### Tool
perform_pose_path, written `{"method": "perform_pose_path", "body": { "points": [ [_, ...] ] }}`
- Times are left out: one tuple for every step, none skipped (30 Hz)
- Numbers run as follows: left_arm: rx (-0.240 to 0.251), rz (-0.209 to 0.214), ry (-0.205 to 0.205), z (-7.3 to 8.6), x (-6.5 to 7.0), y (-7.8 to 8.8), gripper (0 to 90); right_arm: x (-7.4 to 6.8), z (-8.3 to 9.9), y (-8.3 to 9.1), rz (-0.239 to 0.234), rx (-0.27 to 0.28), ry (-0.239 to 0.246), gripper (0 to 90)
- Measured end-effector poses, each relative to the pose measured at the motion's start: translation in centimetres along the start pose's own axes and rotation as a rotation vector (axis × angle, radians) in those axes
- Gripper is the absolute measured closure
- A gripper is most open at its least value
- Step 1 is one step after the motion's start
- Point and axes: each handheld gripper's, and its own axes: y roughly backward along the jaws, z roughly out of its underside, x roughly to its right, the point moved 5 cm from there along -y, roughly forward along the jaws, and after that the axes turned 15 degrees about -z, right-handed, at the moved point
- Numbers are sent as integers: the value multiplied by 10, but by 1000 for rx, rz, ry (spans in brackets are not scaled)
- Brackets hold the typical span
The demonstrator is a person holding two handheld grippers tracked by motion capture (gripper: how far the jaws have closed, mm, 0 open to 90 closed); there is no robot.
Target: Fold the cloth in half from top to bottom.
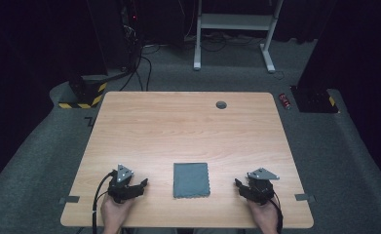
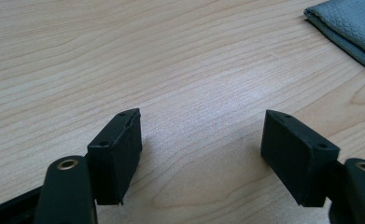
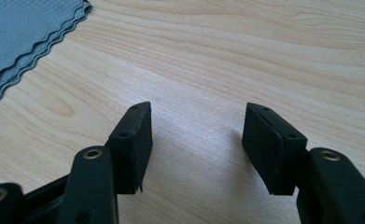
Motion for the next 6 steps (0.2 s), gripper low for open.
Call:
{"method": "perform_pose_path", "body": {
  "points": [
    [1, -1, 1, 0, 0, 0, 292, 0, 0, 0, 0, 0, 0, 423],
    [1, 0, 1, 0, 0, 0, 291, 0, 0, 0, 0, 0, 0, 421],
    [1, -1, 1, 0, 0, 0, 291, 0, 0, 0, 0, -1, 0, 418],
    [1, -1, 1, 0, 0, 0, 291, 0, 0, 0, 0, -1, 0, 418],
    [1, -1, 1, 0, 0, 0, 291, 0, 0, 0, -1, -1, 0, 417],
    [1, -1, 0, 0, 0, 0, 291, 0, 0, 0, -1, -1, 0, 418]
  ]
}}
